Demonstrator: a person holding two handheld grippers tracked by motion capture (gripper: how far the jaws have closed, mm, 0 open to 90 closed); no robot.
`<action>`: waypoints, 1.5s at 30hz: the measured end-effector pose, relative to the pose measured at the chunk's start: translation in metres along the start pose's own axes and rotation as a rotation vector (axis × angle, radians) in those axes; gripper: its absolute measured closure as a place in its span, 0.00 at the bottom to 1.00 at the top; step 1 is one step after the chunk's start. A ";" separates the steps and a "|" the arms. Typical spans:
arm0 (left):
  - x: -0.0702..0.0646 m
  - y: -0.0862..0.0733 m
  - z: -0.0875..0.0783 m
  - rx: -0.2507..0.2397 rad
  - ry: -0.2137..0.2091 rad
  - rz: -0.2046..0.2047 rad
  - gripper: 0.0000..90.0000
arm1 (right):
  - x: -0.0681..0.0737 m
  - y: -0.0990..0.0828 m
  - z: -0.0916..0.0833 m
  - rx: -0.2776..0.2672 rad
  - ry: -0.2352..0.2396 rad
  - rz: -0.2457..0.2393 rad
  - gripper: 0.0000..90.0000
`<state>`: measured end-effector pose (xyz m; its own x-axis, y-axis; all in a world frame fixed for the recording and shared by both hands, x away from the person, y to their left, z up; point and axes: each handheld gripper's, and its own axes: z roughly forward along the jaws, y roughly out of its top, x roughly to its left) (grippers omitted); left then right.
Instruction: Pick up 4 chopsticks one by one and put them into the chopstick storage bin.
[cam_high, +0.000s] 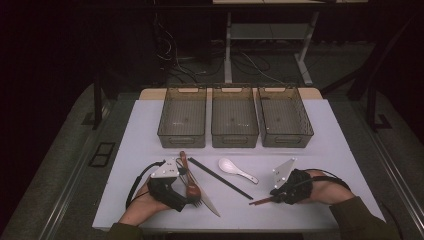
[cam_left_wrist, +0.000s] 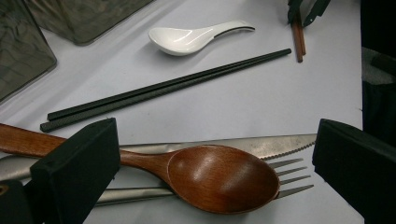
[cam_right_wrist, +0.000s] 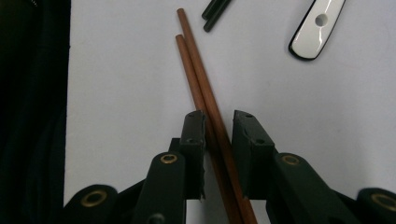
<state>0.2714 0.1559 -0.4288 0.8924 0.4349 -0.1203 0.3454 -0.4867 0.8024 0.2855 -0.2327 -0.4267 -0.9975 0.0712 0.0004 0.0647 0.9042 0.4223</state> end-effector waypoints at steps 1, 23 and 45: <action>0.000 0.000 0.000 0.001 -0.001 0.000 0.00 | 0.000 0.000 0.000 0.001 -0.001 -0.007 0.83; 0.000 0.000 0.001 0.006 -0.001 0.005 0.00 | -0.001 0.007 0.005 -0.037 0.053 -0.054 0.82; -0.001 0.000 0.000 0.008 -0.001 0.008 0.00 | -0.005 0.010 0.010 -0.079 0.085 -0.116 0.88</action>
<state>0.2709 0.1551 -0.4285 0.8956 0.4299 -0.1146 0.3403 -0.4961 0.7988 0.2911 -0.2197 -0.4310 -0.9972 -0.0708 0.0222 -0.0506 0.8680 0.4940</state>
